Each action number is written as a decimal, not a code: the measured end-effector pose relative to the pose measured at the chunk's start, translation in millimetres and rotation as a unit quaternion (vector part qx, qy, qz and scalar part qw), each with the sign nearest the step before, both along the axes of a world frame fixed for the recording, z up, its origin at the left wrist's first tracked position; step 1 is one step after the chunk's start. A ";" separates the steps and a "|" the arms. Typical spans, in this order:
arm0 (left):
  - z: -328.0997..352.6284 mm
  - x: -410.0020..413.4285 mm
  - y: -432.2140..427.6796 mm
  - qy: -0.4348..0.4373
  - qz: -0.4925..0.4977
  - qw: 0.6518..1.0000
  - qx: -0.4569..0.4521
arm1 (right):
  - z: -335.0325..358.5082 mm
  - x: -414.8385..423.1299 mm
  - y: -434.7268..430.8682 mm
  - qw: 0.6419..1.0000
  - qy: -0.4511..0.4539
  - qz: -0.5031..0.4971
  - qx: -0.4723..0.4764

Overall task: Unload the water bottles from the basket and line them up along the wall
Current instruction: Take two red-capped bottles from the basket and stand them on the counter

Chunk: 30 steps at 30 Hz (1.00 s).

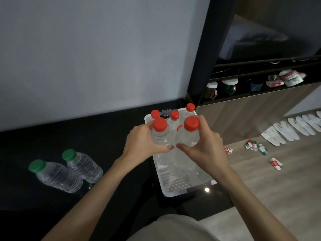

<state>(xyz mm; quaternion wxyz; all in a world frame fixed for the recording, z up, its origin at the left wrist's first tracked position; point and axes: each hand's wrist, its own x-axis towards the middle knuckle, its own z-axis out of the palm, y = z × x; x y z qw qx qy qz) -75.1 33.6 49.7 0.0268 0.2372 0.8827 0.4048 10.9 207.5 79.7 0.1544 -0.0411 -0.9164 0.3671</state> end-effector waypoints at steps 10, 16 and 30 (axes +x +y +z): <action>78.0 -41.0 -58.2 0.005 -0.010 0.995 0.098 | 80.9 -45.5 -14.0 0.994 0.034 0.084 -0.067; 79.8 -76.2 -112.9 0.011 0.038 0.992 0.117 | 77.0 -81.3 -59.6 0.983 0.049 0.133 -0.120; -9.4 -134.5 -238.2 -0.099 0.112 0.988 0.042 | -28.8 -158.1 -167.2 0.983 -0.052 0.142 -0.101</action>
